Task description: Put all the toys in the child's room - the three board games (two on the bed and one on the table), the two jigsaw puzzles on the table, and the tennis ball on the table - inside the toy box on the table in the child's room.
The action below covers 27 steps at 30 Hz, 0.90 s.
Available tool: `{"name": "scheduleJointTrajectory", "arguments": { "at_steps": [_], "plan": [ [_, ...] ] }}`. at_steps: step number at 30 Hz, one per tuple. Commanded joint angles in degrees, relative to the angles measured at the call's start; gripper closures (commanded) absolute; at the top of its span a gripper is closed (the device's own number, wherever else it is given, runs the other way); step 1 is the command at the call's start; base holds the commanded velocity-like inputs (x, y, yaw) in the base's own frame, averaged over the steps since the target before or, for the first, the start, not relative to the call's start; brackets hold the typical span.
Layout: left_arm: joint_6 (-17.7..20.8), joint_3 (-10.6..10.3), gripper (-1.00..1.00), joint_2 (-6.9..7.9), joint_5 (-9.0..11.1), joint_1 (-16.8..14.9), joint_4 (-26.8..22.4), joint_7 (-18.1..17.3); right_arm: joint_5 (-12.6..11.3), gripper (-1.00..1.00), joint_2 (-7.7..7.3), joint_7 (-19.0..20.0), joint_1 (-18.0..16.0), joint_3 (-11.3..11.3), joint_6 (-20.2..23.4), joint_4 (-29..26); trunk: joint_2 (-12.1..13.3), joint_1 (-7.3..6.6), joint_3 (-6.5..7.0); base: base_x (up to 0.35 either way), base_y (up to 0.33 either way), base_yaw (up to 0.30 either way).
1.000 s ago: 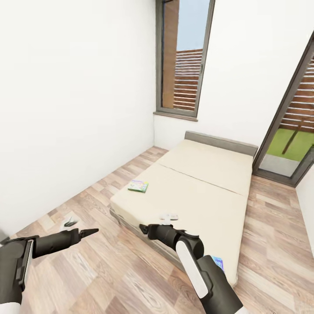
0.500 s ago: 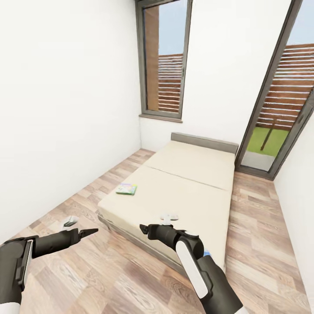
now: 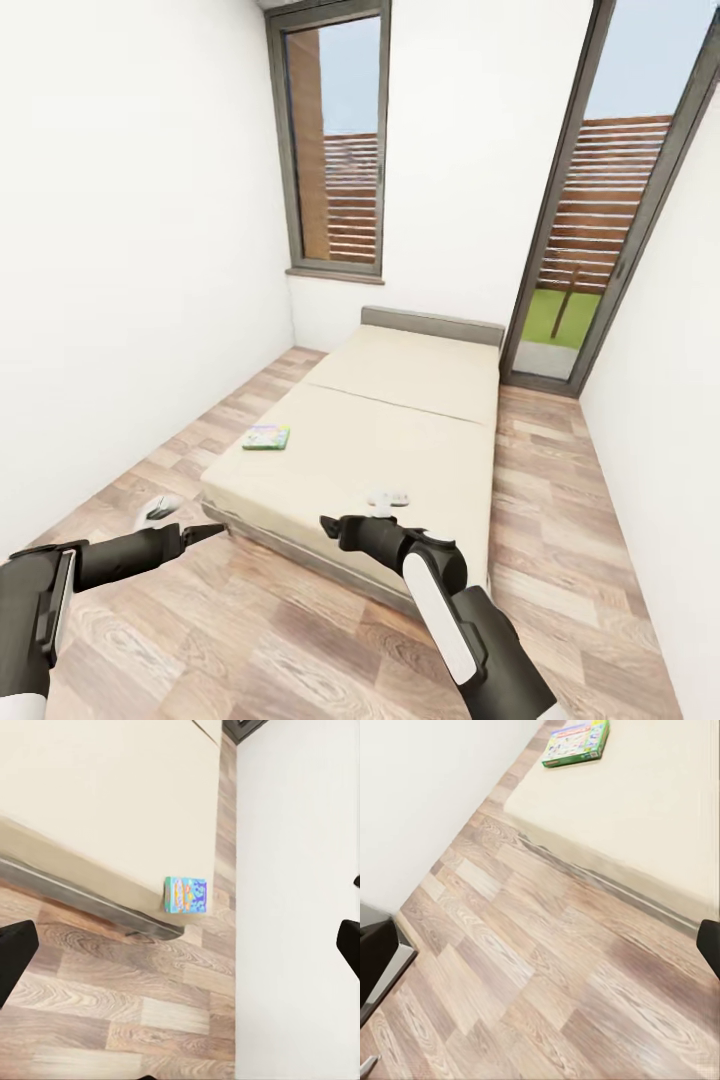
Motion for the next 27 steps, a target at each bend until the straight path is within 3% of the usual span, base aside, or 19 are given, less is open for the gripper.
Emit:
{"name": "scheduleJointTrajectory", "arguments": {
  "at_steps": [1,27],
  "plan": [
    [0.5,0.11,-1.0,0.0,-0.58,-0.06,-0.07,-0.58,-0.57,-1.0,0.0,-0.5,-0.07,0.06,0.18,0.01,-0.13,0.03,-0.06,-0.097,0.009,-0.222],
    [0.47,0.04,-1.0,-0.13,-0.59,-0.06,-0.07,-0.53,-0.55,-1.0,0.0,-0.5,-0.07,0.01,0.14,0.86,-0.13,0.03,1.71,-0.081,0.001,-0.222]
  ]
}}
